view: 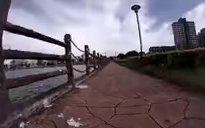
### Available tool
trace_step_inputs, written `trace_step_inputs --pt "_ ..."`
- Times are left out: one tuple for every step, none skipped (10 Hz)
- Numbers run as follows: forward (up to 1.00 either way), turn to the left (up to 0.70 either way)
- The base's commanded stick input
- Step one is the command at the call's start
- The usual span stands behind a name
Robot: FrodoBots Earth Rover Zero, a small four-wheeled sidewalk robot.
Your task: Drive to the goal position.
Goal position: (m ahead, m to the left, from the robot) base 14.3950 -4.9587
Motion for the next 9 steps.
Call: trace_step_inputs --pt "0.70 0.11" --pt "0.70 0.11" --pt "0.70 0.11" --pt "0.70 0.11" --pt "0.70 0.11" --pt "0.70 0.11" --pt "0.70 0.11" --pt "0.70 0.05" --pt "0.70 -0.13"
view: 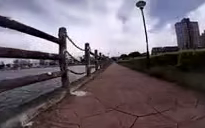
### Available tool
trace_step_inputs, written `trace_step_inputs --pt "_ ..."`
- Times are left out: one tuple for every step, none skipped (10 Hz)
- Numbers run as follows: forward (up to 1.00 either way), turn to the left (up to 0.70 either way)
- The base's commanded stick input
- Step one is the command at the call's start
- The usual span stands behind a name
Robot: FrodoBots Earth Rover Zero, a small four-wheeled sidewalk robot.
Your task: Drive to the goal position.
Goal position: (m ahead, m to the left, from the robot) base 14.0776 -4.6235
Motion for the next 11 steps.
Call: trace_step_inputs --pt "0.70 -0.24" --pt "0.70 -0.24" --pt "0.70 -0.24" --pt "0.70 -0.24" --pt "0.70 -0.24" --pt "0.70 -0.24" --pt "0.70 -0.24" --pt "0.70 -0.24" --pt "0.70 -0.24" --pt "0.70 -0.24" --pt "0.70 -0.24"
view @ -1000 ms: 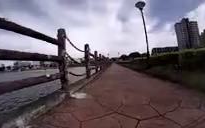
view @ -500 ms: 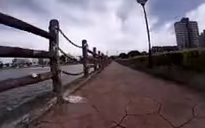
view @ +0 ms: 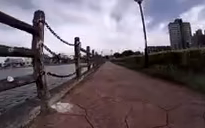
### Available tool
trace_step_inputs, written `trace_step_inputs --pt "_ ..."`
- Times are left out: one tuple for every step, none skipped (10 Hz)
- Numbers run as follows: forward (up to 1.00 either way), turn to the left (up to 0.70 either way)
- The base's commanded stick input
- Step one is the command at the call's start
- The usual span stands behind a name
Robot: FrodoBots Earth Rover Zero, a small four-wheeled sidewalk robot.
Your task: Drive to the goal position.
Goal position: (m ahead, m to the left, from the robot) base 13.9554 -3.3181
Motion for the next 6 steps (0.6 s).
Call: trace_step_inputs --pt "0.70 -0.16" --pt "0.70 0.11" --pt "0.70 0.11" --pt "0.70 0.11" --pt "0.70 0.11" --pt "0.70 0.11"
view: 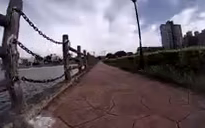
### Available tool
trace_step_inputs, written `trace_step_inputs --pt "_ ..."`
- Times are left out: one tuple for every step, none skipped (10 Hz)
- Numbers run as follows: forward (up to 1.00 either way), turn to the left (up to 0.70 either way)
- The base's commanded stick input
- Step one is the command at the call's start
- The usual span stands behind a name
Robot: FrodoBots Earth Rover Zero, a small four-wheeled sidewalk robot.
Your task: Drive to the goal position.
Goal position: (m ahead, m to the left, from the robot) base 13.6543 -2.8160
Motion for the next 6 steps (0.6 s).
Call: trace_step_inputs --pt "0.70 0.11" --pt "0.70 0.11" --pt "0.70 0.11" --pt "0.70 0.11" --pt "0.70 0.11" --pt "0.70 0.11"
